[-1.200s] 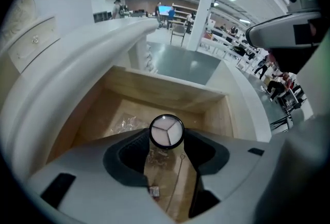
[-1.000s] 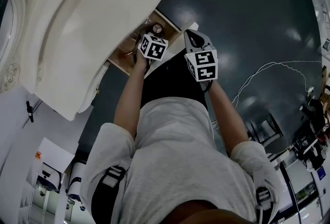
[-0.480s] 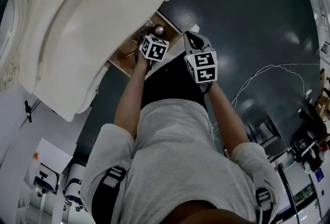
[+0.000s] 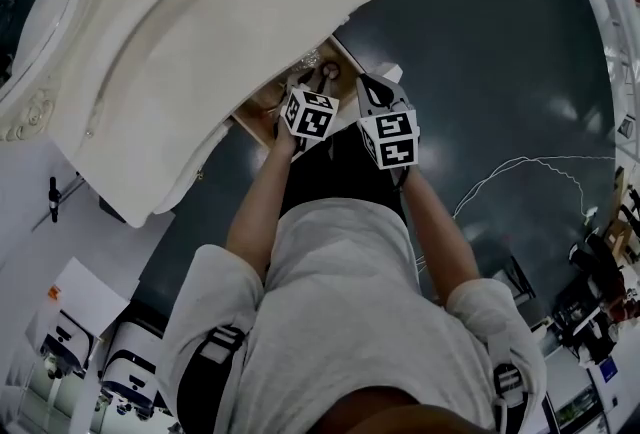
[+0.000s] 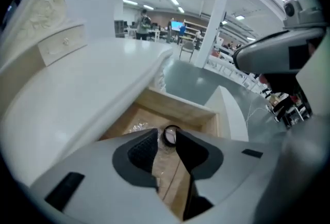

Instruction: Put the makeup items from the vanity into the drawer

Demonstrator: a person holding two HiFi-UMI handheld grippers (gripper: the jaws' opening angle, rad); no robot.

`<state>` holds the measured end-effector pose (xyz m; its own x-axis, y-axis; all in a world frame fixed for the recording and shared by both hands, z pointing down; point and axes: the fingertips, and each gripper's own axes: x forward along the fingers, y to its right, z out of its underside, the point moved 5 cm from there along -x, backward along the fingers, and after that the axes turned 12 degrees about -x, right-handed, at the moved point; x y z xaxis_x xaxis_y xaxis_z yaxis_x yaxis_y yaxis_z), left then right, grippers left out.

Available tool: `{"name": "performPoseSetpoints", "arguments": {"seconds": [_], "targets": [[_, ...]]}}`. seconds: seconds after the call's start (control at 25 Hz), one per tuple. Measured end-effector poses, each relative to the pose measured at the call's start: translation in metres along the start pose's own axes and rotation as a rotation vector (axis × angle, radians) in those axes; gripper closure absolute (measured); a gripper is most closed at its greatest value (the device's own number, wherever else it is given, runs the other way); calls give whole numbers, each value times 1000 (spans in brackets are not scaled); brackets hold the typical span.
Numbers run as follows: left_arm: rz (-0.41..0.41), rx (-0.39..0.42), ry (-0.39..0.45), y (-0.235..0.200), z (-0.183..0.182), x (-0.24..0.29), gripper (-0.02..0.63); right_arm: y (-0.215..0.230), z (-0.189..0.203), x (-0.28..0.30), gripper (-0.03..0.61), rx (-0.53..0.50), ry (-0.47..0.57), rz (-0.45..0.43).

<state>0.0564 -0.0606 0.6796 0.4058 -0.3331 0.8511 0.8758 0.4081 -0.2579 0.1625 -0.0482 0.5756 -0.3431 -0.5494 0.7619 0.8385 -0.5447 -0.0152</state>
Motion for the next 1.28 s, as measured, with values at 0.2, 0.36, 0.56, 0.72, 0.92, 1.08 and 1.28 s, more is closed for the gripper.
{"name": "performPoseSetpoints", "arguments": {"seconds": [0.2, 0.36, 0.56, 0.72, 0.92, 1.08, 1.28], "targets": [[-51, -48, 143, -4, -12, -46, 572, -24, -21, -6, 563, -51, 43, -30], [-144, -110, 280, -6, -23, -86, 603, -40, -35, -8, 563, -122, 76, -116], [-237, -220, 399, -11, -25, -134, 606, -54, -63, -16, 563, -215, 155, -189], [-324, -290, 503, -20, -29, -172, 606, -60, -77, -24, 563, -250, 212, -229], [-415, -423, 705, -8, -27, -224, 606, -65, -84, -54, 565, -274, 315, -258], [-437, -436, 808, 18, -20, -251, 604, -65, -90, -85, 563, -276, 405, -263], [-475, -419, 872, 50, -21, -266, 604, -58, -93, -110, 563, -313, 484, -286]]}}
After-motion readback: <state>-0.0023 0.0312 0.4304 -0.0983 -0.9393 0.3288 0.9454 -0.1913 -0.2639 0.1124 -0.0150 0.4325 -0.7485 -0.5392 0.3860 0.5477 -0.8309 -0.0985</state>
